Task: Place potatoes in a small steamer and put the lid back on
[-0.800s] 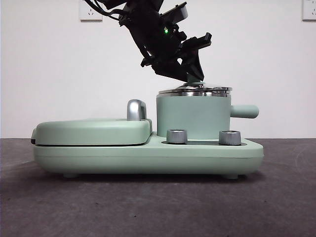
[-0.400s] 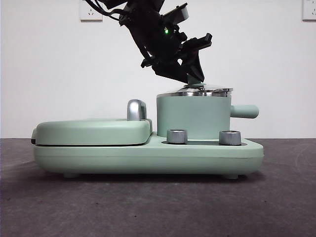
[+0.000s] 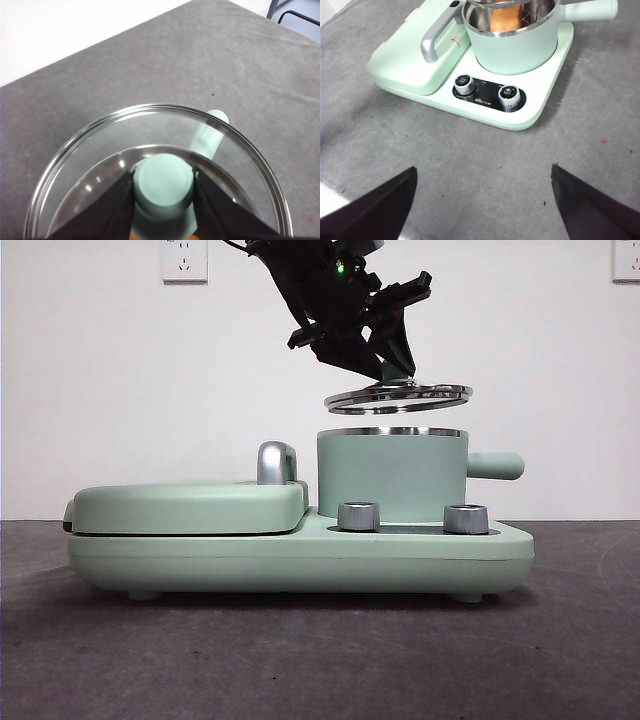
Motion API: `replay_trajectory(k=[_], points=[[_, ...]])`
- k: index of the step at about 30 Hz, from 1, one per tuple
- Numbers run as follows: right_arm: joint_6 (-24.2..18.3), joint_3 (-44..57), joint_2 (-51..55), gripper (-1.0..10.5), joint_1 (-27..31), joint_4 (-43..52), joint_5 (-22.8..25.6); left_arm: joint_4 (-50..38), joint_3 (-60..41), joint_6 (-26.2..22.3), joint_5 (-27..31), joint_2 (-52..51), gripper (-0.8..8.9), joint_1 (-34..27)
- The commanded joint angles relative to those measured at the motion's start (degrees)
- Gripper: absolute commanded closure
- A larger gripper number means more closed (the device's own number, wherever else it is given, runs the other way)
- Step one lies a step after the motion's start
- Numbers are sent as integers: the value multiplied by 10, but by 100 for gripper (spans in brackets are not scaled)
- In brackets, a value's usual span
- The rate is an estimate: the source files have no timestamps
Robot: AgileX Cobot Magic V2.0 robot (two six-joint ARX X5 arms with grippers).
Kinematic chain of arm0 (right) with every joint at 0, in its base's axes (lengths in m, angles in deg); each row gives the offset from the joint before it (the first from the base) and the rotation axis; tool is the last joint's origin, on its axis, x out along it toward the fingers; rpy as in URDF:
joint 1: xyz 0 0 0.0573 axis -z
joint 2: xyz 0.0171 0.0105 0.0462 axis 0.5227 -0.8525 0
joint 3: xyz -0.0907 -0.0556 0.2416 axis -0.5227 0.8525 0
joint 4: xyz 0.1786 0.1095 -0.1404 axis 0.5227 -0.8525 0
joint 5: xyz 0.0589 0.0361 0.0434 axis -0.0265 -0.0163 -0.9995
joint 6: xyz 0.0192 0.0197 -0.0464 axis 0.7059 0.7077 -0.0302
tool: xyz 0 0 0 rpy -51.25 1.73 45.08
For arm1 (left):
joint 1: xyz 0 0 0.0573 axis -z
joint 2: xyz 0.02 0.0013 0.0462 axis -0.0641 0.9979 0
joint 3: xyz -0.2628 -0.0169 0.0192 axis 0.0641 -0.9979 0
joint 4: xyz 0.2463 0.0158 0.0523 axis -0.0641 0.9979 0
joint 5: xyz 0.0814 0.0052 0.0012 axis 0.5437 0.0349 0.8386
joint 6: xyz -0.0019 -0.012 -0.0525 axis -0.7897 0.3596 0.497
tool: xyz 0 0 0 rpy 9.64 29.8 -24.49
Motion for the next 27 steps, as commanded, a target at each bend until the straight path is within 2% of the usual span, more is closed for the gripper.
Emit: replay_trajectory(k=[1, 27], points=[[7, -4, -1, 520, -3, 7, -2, 12, 18, -4, 2, 8, 734, 5], [6, -4, -1, 520, -3, 6, -2, 17, 18, -6, 2, 27, 734, 4]])
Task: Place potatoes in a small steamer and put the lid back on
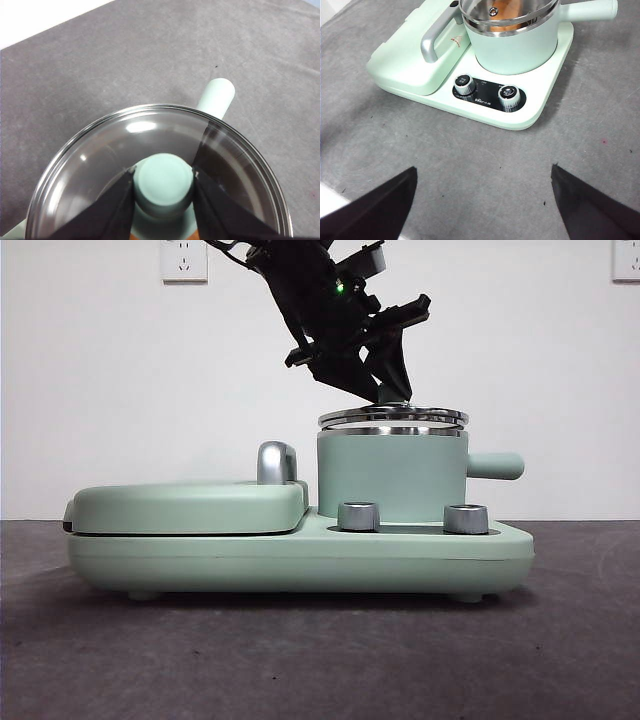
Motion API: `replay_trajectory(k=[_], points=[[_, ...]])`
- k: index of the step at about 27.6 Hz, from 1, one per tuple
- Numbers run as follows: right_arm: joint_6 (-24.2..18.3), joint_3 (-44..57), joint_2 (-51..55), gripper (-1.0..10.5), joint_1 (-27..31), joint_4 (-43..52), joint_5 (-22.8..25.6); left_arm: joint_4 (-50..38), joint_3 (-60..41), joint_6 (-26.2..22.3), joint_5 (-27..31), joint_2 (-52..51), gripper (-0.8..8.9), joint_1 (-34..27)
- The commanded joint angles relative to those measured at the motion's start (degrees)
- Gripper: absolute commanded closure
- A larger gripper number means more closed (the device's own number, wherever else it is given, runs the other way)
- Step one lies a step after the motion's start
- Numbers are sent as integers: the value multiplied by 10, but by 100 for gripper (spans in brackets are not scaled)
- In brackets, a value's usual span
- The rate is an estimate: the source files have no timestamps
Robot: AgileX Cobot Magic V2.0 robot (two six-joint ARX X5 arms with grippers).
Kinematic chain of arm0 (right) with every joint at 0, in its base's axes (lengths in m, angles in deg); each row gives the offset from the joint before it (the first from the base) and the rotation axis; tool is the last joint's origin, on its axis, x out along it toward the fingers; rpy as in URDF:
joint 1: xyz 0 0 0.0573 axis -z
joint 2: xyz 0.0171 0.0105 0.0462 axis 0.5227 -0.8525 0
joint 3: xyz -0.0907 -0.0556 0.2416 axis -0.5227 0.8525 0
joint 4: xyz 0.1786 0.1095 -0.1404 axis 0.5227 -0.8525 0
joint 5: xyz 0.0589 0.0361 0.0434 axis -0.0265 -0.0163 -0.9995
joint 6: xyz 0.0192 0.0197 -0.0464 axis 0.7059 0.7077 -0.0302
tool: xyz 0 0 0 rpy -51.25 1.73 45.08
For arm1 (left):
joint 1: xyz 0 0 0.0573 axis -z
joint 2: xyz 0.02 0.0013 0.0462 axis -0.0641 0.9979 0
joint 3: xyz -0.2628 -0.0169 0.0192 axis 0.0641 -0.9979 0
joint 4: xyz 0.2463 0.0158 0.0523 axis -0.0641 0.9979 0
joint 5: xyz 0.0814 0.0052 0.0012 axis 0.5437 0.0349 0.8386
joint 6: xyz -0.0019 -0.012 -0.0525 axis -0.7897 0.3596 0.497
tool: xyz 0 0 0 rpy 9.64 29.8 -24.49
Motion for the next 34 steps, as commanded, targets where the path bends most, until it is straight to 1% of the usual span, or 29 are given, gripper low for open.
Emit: replay_trajectory(k=[1, 9, 15, 26, 29, 30, 34], points=[[6, -4, -1, 520, -3, 6, -2, -18, 18, -6, 0, 17, 733, 4], [6, -4, -1, 520, -3, 6, -2, -14, 18, -6, 0, 35, 734, 4], [7, -4, -1, 520, -3, 6, -2, 7, 18, -5, 0, 36, 733, 5], [6, -4, -1, 520, -3, 9, -1, 28, 18, 10, 0, 36, 731, 11], [6, -4, -1, 520, -3, 10, 0, 28, 18, 21, 0, 36, 707, 13], [6, -4, -1, 520, -3, 10, 1, 27, 18, 25, 0, 36, 684, 13], [6, -4, -1, 520, -3, 10, 1, 16, 18, 27, 0, 32, 521, 14]])
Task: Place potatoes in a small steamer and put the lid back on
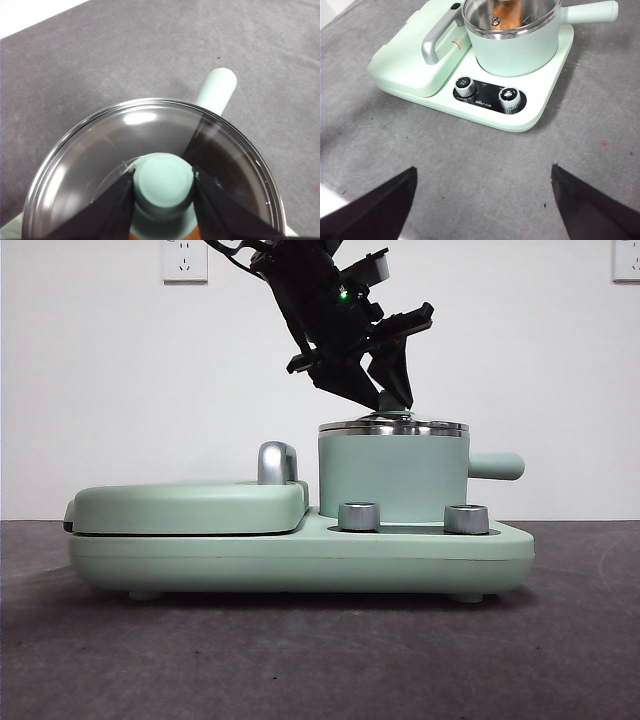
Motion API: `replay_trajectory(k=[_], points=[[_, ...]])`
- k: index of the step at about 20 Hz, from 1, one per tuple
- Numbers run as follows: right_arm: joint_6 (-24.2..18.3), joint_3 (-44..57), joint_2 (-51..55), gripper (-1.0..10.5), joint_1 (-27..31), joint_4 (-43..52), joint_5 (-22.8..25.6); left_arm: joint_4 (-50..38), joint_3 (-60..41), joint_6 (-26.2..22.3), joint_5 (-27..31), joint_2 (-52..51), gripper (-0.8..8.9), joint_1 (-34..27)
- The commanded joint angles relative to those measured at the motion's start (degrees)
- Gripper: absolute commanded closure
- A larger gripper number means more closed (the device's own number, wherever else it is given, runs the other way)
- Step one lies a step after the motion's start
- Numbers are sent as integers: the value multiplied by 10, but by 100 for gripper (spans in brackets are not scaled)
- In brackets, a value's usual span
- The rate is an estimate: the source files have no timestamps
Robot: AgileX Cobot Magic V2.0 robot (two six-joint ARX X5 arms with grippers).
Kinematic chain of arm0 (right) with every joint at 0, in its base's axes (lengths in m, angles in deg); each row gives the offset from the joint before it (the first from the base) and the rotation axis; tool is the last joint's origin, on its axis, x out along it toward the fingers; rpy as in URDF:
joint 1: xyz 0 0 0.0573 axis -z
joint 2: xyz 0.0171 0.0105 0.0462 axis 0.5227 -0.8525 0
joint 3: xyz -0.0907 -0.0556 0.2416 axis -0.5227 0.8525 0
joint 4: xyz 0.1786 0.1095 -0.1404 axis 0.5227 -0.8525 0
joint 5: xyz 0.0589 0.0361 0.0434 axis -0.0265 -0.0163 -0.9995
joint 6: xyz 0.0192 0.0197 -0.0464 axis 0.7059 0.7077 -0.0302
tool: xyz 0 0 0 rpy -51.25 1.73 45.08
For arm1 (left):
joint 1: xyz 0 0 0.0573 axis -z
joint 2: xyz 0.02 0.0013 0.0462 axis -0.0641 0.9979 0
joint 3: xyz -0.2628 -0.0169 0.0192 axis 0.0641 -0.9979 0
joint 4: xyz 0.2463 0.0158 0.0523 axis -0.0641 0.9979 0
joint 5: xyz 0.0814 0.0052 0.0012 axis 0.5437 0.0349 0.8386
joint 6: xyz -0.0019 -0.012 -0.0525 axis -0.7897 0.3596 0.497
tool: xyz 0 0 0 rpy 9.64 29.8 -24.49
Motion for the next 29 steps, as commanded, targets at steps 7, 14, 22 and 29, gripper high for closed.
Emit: replay_trajectory(k=[7, 14, 22, 29], points=[[7, -4, -1, 520, -3, 7, 0, 28, 19, 23, -4, -27, 344, 10], [6, -4, -1, 520, -3, 6, 0, 134, 19, 20, -4, -120, 345, 10], [6, -4, -2, 520, -3, 7, -35, 331, 18, 18, -10, -232, 346, 17], [6, -4, -2, 520, -3, 12, -43, 471, 13, 5, -28, -299, 350, 51]])
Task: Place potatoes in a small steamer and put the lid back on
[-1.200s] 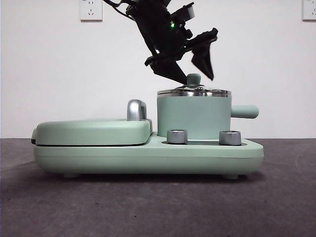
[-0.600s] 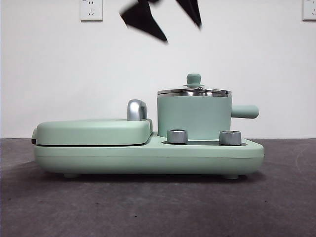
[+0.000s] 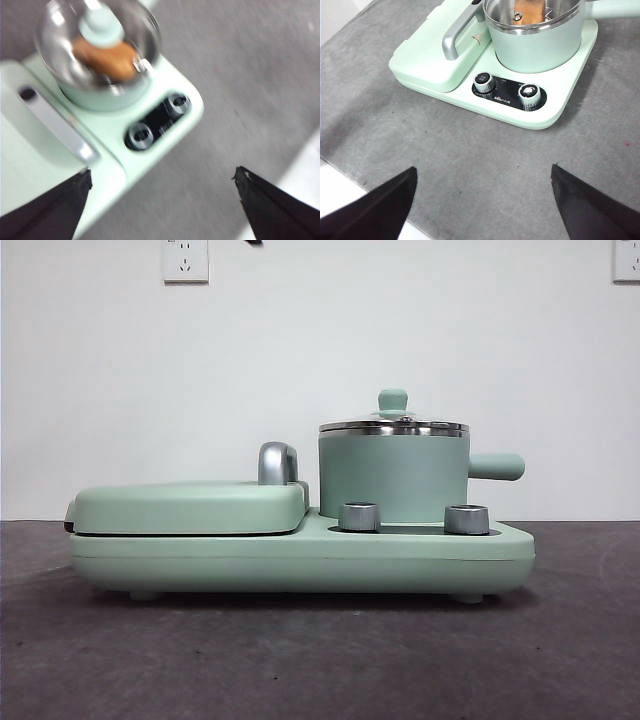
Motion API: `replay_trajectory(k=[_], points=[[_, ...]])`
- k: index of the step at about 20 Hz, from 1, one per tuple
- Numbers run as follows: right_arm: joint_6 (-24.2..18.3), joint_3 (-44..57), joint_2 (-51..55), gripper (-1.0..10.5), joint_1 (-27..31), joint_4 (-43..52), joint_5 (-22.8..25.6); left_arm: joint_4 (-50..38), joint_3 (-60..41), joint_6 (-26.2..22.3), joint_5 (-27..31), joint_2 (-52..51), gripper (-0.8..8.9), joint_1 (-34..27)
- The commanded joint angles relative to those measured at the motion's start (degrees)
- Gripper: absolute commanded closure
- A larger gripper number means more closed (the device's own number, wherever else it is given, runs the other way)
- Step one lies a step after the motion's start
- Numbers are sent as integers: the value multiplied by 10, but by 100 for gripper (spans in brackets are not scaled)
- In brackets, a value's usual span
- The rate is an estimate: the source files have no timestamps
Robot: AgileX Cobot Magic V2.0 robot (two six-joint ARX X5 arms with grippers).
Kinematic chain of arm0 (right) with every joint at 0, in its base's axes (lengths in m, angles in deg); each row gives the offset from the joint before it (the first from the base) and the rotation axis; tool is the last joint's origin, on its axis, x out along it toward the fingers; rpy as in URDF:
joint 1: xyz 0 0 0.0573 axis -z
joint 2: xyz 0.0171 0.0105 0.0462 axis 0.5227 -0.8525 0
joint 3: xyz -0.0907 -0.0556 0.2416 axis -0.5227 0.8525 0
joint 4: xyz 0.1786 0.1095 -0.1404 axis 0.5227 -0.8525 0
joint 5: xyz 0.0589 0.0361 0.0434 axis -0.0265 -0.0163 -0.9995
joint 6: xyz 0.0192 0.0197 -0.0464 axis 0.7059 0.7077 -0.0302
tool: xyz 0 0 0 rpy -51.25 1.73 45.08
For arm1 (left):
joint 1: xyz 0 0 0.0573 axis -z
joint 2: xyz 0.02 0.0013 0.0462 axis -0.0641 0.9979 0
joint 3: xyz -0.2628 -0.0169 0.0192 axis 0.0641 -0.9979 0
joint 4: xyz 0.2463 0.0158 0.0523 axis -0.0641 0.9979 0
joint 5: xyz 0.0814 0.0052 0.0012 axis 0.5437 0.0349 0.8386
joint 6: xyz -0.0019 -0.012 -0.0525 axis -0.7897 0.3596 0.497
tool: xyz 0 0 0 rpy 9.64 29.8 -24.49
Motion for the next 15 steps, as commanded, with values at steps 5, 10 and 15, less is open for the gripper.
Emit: replay_trajectory(k=[5, 10, 15], points=[[6, -4, -2, 520, -3, 51, -33, 37, -26, -13, -4, -90, 351, 33], [6, -4, -2, 520, -3, 103, -47, 14, -124, -6, -3, -207, 352, 32], [6, -4, -2, 520, -3, 126, -47, -67, -261, 42, 0, -347, 352, 20]])
